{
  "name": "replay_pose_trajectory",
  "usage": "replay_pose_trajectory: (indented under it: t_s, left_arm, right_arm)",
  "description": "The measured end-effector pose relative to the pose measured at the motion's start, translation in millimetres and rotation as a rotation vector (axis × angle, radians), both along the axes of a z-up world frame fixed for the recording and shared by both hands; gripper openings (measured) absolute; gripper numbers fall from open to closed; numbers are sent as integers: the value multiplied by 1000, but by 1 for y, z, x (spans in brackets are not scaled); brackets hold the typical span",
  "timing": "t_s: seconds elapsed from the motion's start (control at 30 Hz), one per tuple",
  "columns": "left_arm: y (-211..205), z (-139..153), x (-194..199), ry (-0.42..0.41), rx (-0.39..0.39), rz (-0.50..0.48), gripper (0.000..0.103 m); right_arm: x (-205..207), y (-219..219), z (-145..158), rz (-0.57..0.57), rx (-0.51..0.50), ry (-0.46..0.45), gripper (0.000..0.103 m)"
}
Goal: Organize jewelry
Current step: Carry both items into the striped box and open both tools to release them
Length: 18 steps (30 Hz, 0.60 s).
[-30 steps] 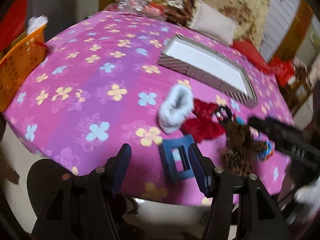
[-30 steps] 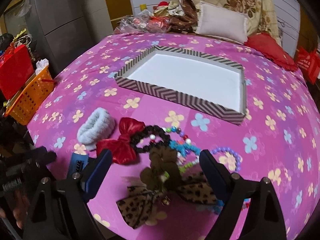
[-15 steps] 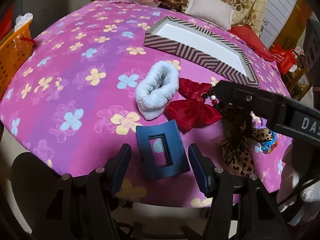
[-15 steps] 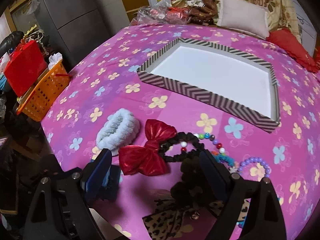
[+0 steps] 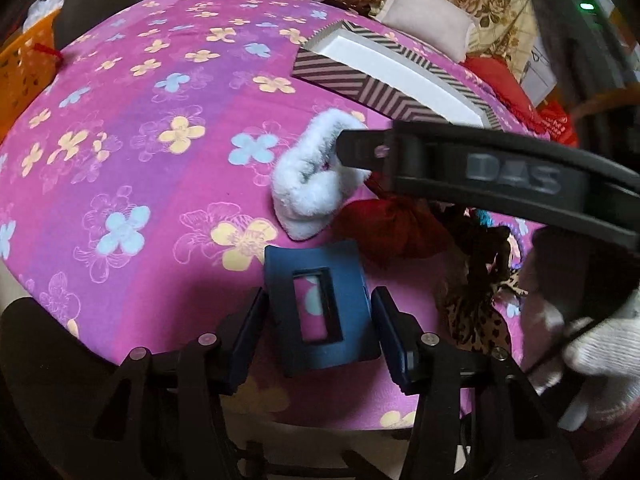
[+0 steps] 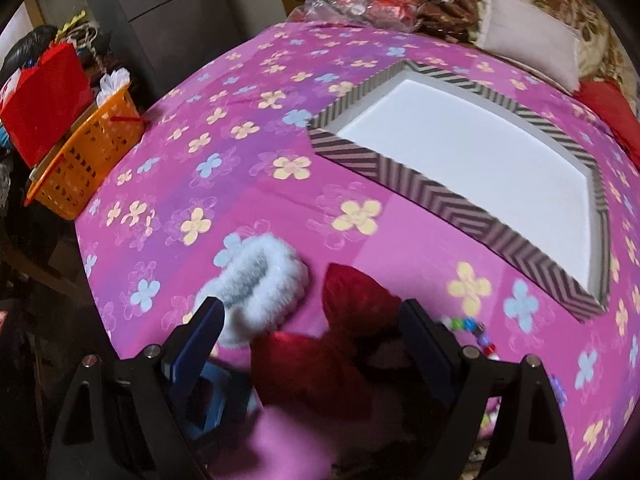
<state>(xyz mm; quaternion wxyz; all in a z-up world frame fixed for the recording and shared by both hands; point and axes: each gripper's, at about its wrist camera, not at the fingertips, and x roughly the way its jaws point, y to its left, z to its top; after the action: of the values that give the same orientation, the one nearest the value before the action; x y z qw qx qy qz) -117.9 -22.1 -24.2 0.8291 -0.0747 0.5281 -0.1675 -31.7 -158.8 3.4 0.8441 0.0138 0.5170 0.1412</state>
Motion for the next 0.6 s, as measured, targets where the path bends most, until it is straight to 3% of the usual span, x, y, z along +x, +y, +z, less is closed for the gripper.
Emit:
replay_pose_trajectory:
  t_s: [0.1, 0.2, 0.4, 0.6]
  left_arm:
    - [5, 3, 1, -15, 5, 0, 58]
    - [10, 7, 3, -32, 20, 5, 57]
    - [19, 13, 14, -35, 23, 29, 57]
    - [19, 24, 35, -67, 27, 22, 57]
  right_arm:
    - [10, 10, -9, 35, 2, 27, 59]
    - [17, 16, -20, 68, 31, 58, 25]
    - [19, 12, -8, 78, 72, 10, 18]
    - [38, -13, 8, 9, 116, -26, 18]
